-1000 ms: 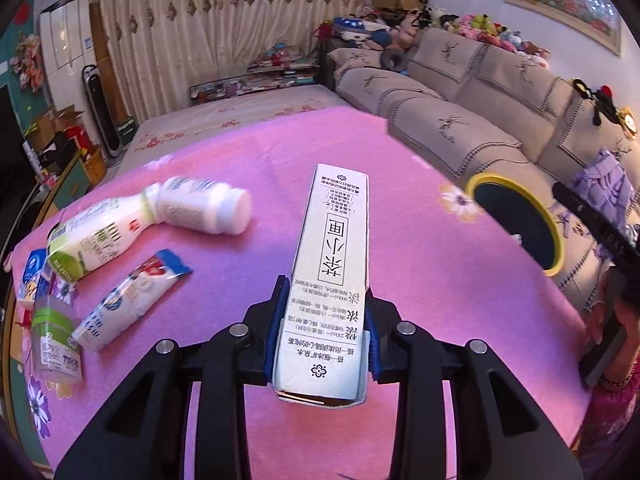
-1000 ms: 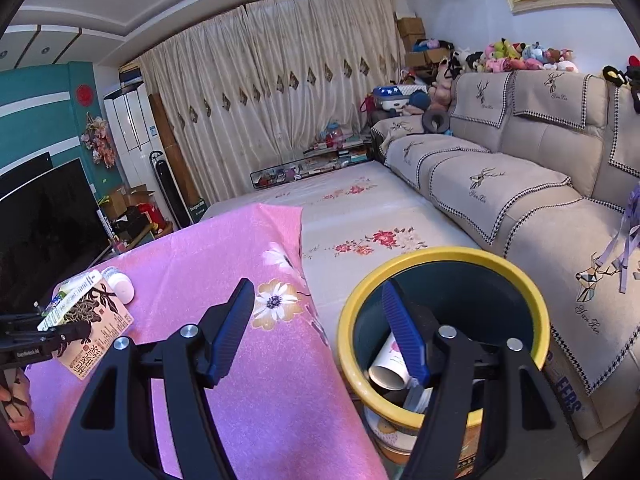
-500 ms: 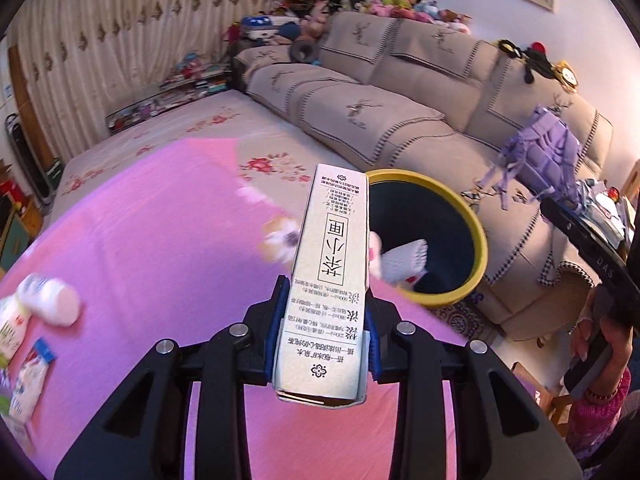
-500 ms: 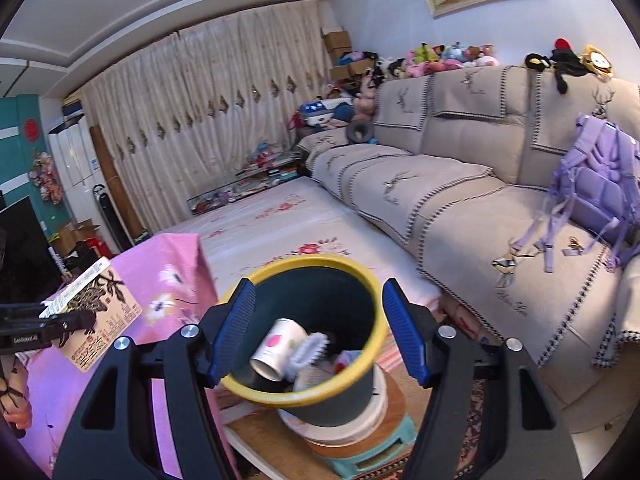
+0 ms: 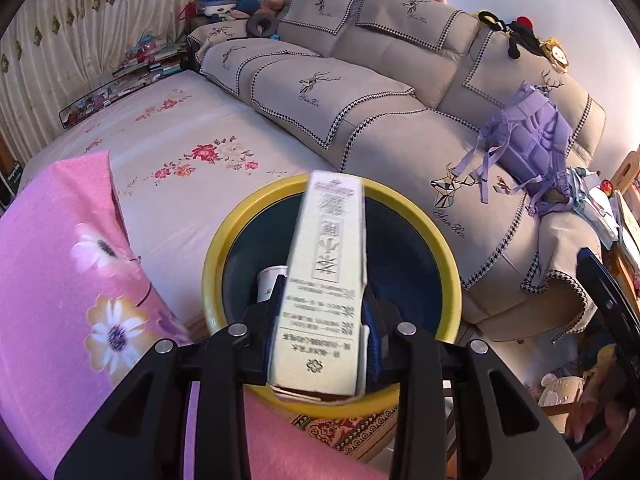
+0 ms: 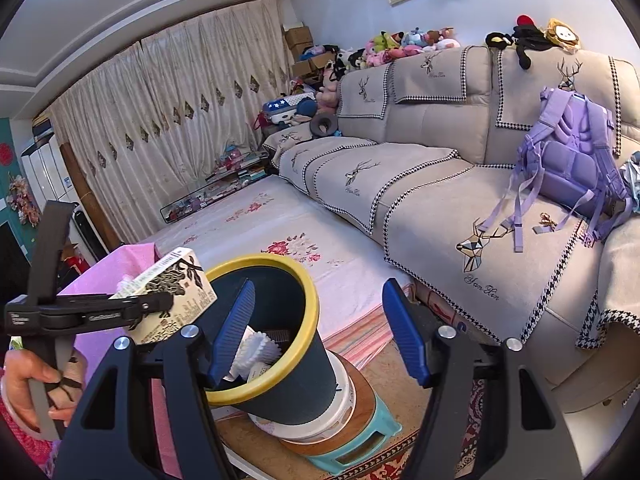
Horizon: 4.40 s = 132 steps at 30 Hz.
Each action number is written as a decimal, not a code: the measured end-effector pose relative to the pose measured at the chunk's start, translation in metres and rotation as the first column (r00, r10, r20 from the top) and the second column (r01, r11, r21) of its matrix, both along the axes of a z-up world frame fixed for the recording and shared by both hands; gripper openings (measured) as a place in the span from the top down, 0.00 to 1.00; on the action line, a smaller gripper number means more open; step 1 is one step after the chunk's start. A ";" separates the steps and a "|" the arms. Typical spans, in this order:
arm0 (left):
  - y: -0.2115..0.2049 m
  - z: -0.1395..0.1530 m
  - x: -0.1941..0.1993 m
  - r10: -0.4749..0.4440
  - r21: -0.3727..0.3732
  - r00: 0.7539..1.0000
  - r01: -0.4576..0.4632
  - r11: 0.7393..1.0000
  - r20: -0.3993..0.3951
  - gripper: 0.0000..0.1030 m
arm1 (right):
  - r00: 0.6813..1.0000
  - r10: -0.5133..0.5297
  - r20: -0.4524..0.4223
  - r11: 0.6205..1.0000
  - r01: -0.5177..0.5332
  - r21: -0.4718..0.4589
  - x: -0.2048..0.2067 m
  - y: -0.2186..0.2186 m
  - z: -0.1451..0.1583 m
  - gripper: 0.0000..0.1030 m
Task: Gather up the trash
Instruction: 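Carry the tea carton over the yellow bin and open the left gripper, then grasp the white supplement bottle with the right gripper, then carry the supplement bottle over the yellow bin and open the right gripper, then grasp the clear jar with green band using the left gripper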
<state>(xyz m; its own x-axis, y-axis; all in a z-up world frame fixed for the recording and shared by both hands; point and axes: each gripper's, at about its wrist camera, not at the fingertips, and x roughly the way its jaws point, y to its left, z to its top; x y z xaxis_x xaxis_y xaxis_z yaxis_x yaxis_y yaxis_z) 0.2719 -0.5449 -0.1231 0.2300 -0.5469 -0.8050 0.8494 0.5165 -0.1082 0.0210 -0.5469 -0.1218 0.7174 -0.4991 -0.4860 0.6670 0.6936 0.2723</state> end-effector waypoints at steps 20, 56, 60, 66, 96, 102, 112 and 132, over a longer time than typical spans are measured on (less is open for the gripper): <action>0.338 0.088 -0.029 0.622 -0.312 0.732 -0.544 0.779 0.278 0.20 | 0.972 0.235 0.018 0.972 -0.235 0.005 0.061 0.071 0.010 0.39; 0.558 0.028 -0.029 0.858 -0.308 0.464 -0.801 0.513 0.223 0.10 | 0.521 0.816 -0.250 0.546 -0.836 0.043 0.389 0.338 0.012 0.34; 0.556 0.028 -0.030 0.850 -0.303 0.477 -0.795 0.525 0.222 0.10 | 0.513 0.795 -0.324 0.537 -0.843 -0.016 0.419 0.357 -0.001 0.33; 0.553 0.026 -0.028 0.842 -0.290 0.494 -0.791 0.539 0.217 0.10 | 0.477 0.814 -0.331 0.513 -0.858 0.026 0.439 0.364 -0.009 0.31; 0.550 0.025 -0.028 0.836 -0.284 0.502 -0.787 0.547 0.221 0.10 | 0.601 0.765 -0.230 0.639 -0.754 0.152 0.296 0.258 0.003 0.53; 0.550 0.024 -0.028 0.837 -0.282 0.502 -0.789 0.546 0.217 0.10 | 0.750 0.642 -0.159 0.766 -0.629 0.128 0.234 0.177 0.021 0.53; 0.550 0.024 -0.028 0.838 -0.281 0.501 -0.790 0.545 0.217 0.10 | 0.902 0.370 -0.224 0.927 -0.344 0.147 0.198 0.066 -0.016 0.53; 0.549 0.023 -0.024 0.833 -0.259 0.509 -0.792 0.552 0.219 0.10 | 0.939 0.316 -0.136 0.948 -0.318 0.005 0.187 0.098 0.006 0.38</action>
